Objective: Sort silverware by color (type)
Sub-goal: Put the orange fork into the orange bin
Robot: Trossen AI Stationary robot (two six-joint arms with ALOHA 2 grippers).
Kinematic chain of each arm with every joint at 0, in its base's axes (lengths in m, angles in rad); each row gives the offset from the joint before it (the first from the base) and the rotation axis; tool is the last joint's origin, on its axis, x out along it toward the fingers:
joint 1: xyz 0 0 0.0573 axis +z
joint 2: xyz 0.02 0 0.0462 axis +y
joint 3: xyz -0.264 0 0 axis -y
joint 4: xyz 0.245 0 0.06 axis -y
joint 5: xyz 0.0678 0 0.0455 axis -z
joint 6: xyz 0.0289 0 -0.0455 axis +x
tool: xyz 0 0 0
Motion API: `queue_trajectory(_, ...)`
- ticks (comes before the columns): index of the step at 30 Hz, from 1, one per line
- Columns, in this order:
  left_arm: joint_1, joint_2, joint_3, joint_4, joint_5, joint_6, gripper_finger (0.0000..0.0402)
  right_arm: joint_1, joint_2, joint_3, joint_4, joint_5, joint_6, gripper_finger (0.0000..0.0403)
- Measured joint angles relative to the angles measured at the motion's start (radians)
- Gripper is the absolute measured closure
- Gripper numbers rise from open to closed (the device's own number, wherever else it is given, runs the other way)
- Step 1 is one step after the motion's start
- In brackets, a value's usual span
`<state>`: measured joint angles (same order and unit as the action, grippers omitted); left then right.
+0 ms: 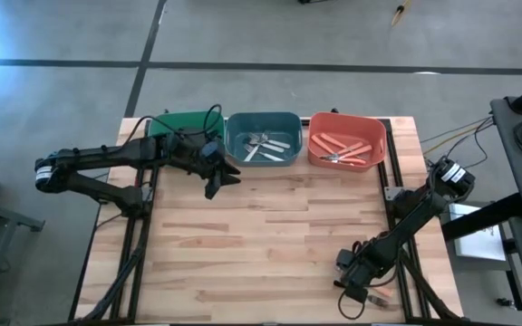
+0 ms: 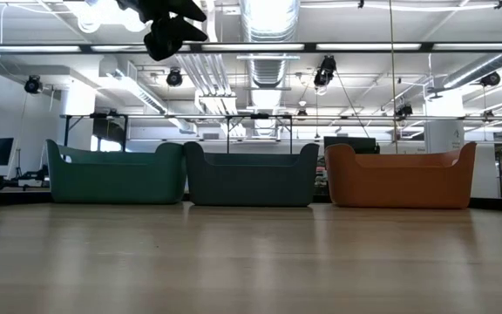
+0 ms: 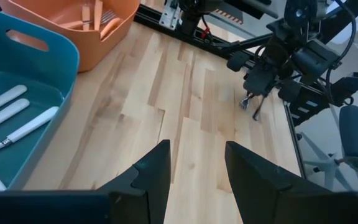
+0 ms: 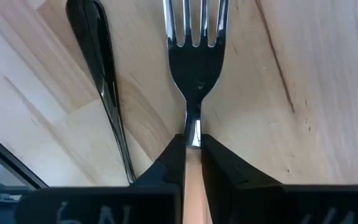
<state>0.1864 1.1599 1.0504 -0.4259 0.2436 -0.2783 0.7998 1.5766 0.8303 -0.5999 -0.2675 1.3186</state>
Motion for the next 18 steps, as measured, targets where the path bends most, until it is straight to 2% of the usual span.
queue_trajectory(3,0.0,0.0,0.0,0.0,0.0,0.0,0.0267,0.002,-0.077,-0.008,-0.018,0.062,0.01,0.0384)
queue_trajectory(8,0.0,0.0,0.0,0.006,-0.002,-0.001,0.0267,-0.002,-0.233,-0.004,-0.103,0.265,0.034,0.0384)
queue_trajectory(14,0.0,0.0,0.0,0.062,-0.002,-0.001,0.0267,-0.034,-0.388,-0.004,-0.228,0.644,0.049,0.0384)
queue_trajectory(18,0.0,0.0,0.0,0.107,-0.002,-0.001,0.0267,-0.095,-0.477,-0.004,-0.302,0.894,-0.022,0.0384)
